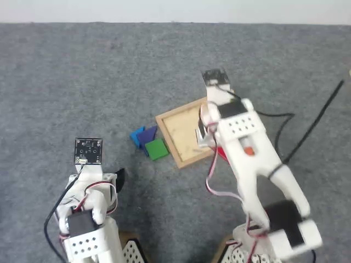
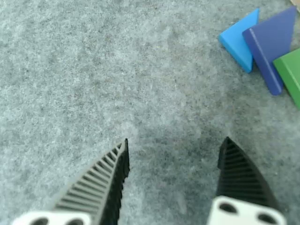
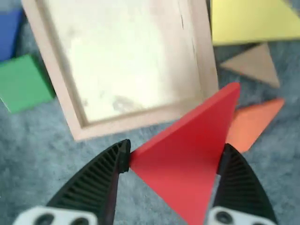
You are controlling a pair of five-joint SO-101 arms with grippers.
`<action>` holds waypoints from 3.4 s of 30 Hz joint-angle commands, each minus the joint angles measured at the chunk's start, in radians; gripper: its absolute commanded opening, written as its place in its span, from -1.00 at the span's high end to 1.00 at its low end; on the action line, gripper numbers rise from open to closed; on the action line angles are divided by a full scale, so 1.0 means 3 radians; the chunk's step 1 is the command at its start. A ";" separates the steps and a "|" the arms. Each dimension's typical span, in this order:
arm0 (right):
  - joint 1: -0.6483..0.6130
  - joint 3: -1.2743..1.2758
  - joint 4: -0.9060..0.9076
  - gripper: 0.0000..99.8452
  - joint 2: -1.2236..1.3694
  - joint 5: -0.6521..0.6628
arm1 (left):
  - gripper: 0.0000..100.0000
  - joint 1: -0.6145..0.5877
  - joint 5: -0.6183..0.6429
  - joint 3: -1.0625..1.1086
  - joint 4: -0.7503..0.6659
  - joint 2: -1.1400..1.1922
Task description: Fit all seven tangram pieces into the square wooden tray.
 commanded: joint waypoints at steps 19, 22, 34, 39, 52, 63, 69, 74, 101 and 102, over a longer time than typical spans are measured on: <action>-0.0504 -0.3432 0.0780 0.57 0.2713 0.0271 | 0.40 0.0000 0.0015 -0.0038 0.0010 -0.0072; -0.0519 -0.3708 0.0918 0.57 0.2892 0.0557 | 0.40 0.0000 0.0015 -0.0038 0.0010 -0.0072; -0.0555 -0.4209 0.1337 0.57 0.3235 0.3698 | 0.40 0.0000 0.0015 -0.0038 0.0010 -0.0072; -0.0504 -0.4245 0.1353 0.57 0.3240 0.4588 | 0.40 0.0000 0.0015 -0.0038 0.0010 -0.0072; -0.0269 -0.4225 0.1557 0.17 0.3250 0.5432 | 0.40 0.0000 0.0015 -0.0038 0.0010 -0.0072; 0.0105 -0.4542 0.1562 0.06 0.3184 0.4439 | 0.40 0.0000 0.0015 -0.0038 0.0010 -0.0072; 0.0642 -0.4414 0.1532 0.06 0.3235 0.3376 | 0.40 0.0000 0.0015 -0.0038 0.0010 -0.0072; 0.0831 -0.4352 0.1358 0.29 0.3317 0.2951 | 0.40 0.0000 0.0015 -0.0038 0.0010 -0.0072; 0.0811 -0.1355 0.0724 0.37 0.0898 0.2516 | 0.40 0.0000 0.0015 -0.0038 0.0010 -0.0072; 0.0800 -0.1089 0.0458 0.37 0.0872 0.2516 | 0.40 0.0000 0.0015 -0.0038 0.0010 -0.0072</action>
